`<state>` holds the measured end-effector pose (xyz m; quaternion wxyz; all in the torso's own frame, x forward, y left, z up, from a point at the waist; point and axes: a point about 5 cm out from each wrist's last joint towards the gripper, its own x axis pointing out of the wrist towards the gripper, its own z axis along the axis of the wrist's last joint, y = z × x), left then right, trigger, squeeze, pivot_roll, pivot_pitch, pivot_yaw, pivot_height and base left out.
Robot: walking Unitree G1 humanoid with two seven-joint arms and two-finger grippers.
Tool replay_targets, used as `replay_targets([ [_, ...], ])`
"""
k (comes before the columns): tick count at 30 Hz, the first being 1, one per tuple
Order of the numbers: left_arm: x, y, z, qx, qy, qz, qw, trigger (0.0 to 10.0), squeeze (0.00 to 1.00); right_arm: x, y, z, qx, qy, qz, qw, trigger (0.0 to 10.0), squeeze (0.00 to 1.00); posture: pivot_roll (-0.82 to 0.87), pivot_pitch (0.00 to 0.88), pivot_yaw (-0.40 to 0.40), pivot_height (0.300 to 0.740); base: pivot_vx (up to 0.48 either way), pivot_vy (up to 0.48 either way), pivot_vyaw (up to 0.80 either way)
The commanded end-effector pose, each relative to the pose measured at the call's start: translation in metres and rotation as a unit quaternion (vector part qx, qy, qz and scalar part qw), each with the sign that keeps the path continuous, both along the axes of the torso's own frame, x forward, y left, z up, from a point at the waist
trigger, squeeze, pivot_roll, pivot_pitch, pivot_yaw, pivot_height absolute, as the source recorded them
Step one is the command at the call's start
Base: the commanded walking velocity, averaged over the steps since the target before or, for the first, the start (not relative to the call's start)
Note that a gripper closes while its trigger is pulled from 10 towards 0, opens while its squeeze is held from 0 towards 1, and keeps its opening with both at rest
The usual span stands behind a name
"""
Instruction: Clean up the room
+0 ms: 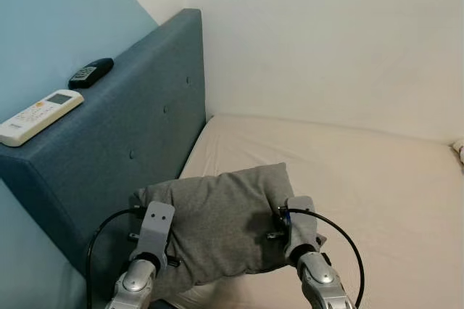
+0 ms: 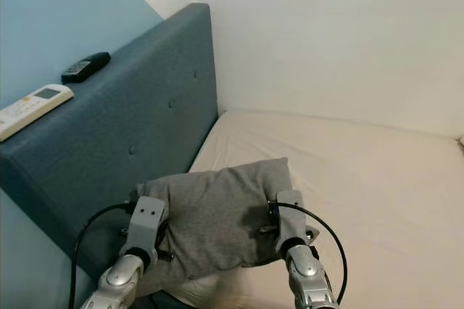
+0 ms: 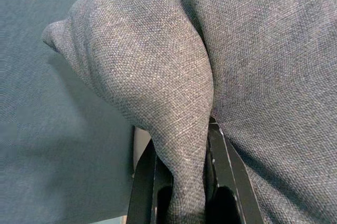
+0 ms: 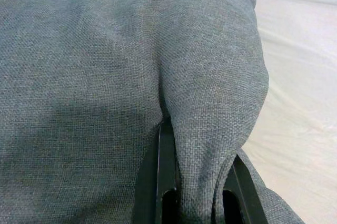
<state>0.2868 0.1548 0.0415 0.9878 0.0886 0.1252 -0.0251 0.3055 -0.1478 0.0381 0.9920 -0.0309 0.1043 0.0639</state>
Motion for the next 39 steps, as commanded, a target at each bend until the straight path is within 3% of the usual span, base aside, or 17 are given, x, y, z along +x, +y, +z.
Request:
replay_targets([
  [1, 0.002, 0.005, 0.003, -0.001, -0.004, 0.008, 1.0, 10.0, 0.0, 0.0, 0.0, 0.0, -0.008, -0.002, 0.007, 1.0, 10.0, 0.0, 0.01, 0.096, -0.024, 0.74, 0.0, 0.401, 0.0],
  [6, 0.002, 0.003, 0.003, -0.004, -0.007, 0.002, 1.0, 10.0, 0.0, -0.001, 0.001, -0.001, -0.007, -0.003, 0.007, 1.0, 10.0, 0.0, 0.01, 0.098, -0.024, 0.74, 0.0, 0.48, 0.0],
  [31, 0.0, -0.008, 0.005, -0.022, -0.011, -0.018, 1.0, 10.0, 0.0, -0.002, -0.001, -0.002, 0.006, 0.004, 0.004, 1.0, 10.0, 0.0, 0.01, 0.096, -0.024, 0.74, 0.0, 0.0, 0.0],
  [36, -0.003, -0.005, 0.002, -0.016, -0.007, -0.018, 1.0, 10.0, 0.0, -0.003, 0.0, -0.004, 0.007, 0.007, 0.006, 1.0, 10.0, 0.0, 0.01, 0.094, -0.025, 0.74, 0.0, 0.0, 0.0],
  [39, -0.01, -0.002, -0.01, -0.004, 0.017, -0.029, 0.999, 10.0, 0.0, -0.008, -0.004, -0.013, -0.021, 0.03, 0.005, 0.999, 10.0, 0.0, 0.01, 0.088, -0.026, 0.74, 0.0, 0.0, 0.0],
])
